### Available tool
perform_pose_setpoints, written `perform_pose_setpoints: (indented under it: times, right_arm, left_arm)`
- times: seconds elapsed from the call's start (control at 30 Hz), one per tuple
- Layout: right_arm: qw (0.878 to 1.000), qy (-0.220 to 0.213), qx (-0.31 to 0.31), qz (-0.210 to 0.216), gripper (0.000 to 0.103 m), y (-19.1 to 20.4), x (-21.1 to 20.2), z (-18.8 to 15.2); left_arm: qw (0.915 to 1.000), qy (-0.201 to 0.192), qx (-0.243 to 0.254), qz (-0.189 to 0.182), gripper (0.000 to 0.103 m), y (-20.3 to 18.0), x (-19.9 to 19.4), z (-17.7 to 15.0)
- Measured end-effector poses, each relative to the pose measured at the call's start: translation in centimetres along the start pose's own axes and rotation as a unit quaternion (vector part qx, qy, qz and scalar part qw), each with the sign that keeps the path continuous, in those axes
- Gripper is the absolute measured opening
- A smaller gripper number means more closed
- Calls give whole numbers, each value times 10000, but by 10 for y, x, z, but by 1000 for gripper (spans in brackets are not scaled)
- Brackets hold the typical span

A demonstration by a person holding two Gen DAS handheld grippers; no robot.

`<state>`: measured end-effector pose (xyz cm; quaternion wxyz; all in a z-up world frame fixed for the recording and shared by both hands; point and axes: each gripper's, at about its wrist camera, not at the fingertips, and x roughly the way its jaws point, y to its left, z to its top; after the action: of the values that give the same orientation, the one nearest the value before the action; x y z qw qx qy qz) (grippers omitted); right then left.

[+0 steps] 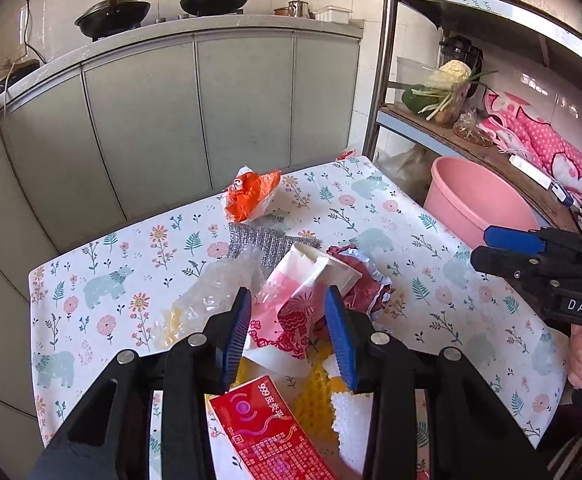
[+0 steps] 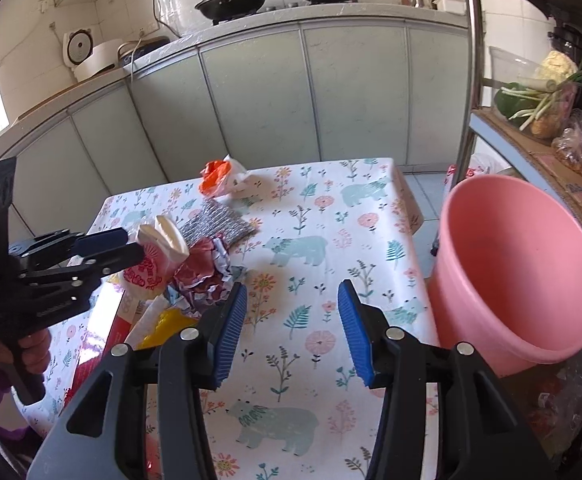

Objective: Collect trash
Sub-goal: 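Move the left gripper back to the table and grasp the pink paper cup, then grasp the crumpled red wrapper with the right gripper while the left holds the cup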

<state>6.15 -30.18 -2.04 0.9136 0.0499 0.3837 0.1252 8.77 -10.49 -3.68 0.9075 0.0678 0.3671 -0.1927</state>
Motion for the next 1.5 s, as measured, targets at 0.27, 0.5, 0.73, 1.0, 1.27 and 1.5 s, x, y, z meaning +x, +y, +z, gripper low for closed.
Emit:
perform_pose_setpoints:
  times: [0.27, 0.5, 0.73, 1.0, 1.27, 1.5]
  right_arm:
    - [9968, 411, 176, 669, 48, 9, 29, 5]
    - [9943, 578, 166, 883, 48, 15, 49, 9]
    - [9893, 817, 331, 1160, 48, 21, 70, 12]
    - [9889, 900, 214, 1167, 30, 34, 78, 10]
    - [9913, 589, 200, 1157, 11, 31, 58, 9]
    - [9936, 243, 278, 1063, 10, 19, 30, 11]
  left_arm:
    - [9992, 154, 344, -96, 20, -5, 17, -2]
    - [9998, -156, 59, -129, 8, 4, 1, 0]
    - [9975, -509, -443, -227, 8, 23, -24, 11]
    - [9962, -662, -524, -193, 8, 26, -36, 11]
    - [9953, -753, -590, -157, 8, 25, -45, 9]
    - [9945, -895, -528, -105, 8, 18, -58, 12]
